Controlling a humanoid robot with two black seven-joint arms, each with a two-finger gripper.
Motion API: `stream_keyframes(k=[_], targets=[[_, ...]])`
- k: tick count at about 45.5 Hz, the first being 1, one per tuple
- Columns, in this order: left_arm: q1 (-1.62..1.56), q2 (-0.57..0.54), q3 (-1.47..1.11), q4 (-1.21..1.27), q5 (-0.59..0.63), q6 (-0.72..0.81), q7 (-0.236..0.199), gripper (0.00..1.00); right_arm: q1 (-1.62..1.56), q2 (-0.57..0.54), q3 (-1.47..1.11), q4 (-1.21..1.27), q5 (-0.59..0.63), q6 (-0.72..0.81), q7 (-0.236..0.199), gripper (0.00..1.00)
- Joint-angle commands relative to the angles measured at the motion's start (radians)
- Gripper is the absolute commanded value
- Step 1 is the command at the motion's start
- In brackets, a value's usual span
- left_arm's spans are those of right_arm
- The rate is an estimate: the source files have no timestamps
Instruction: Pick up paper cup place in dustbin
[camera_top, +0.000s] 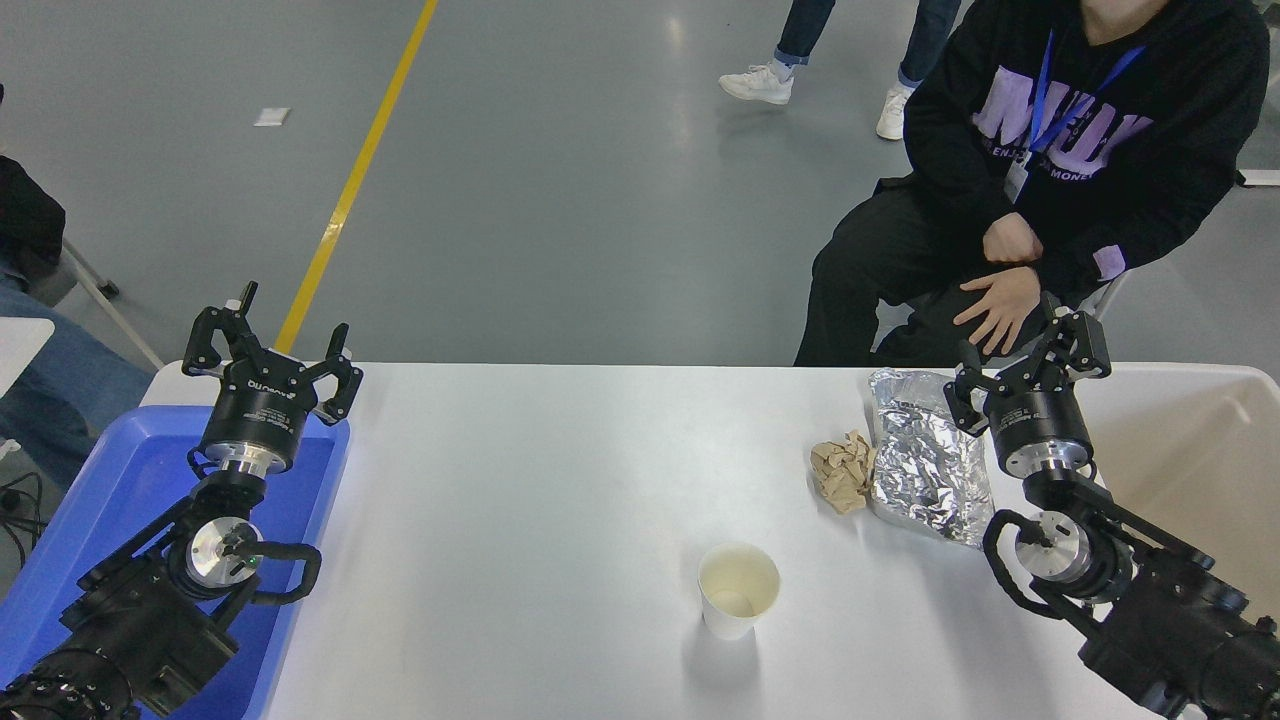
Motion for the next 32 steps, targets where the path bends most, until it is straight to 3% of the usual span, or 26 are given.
stream_keyframes(k=[1,32], targets=[[0.0,0.0,0.0,0.0,0.006,0.0,0.002,0.98,-0.001,0.0,-0.003,-0.002,-0.001,-0.008,0.0,1.0],[0.0,0.0,0.0,0.0,0.005,0.0,0.002,0.98,-0.006,0.0,0.006,-0.001,0.001,-0.007,0.0,1.0]])
